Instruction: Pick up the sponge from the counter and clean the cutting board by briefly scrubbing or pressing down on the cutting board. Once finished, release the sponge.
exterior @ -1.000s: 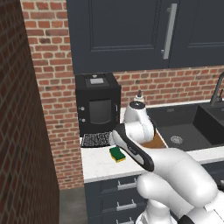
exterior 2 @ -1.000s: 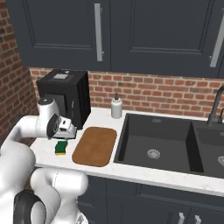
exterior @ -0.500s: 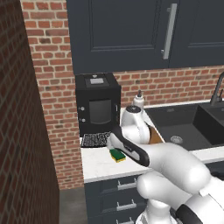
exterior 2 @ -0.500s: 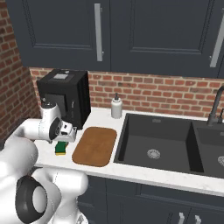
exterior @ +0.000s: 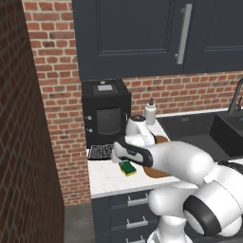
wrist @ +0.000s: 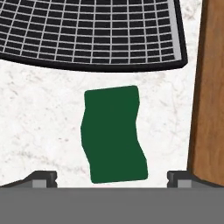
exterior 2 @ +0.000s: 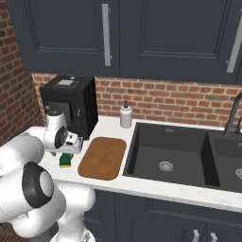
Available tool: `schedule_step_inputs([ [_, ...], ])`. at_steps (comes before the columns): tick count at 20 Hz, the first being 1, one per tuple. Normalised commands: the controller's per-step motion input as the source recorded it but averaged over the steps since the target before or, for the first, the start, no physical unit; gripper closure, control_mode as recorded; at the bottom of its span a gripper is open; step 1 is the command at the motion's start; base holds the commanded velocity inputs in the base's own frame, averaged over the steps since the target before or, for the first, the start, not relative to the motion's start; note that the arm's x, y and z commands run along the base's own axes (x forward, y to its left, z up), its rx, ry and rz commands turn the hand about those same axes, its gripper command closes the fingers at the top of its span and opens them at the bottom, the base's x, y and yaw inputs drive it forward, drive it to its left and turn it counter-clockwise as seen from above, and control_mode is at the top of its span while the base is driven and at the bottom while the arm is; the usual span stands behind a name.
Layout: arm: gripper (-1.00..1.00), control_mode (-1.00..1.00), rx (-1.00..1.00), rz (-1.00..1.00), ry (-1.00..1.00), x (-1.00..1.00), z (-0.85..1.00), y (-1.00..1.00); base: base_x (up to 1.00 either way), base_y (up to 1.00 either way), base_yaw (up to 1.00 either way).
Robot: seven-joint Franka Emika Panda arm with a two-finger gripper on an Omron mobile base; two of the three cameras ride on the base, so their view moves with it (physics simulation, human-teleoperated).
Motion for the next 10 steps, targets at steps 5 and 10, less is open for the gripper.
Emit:
schedule_step_inputs([
  [5, -1.0, -1.0, 0.0, 0.0, 0.03, 0.11, -0.1, 0.03, 0.0, 0.0, 0.0],
  [10, -1.0, -1.0, -0.02, 0.0, 0.0, 0.0, -0.1, 0.0, 0.0, 0.0, 0.0],
])
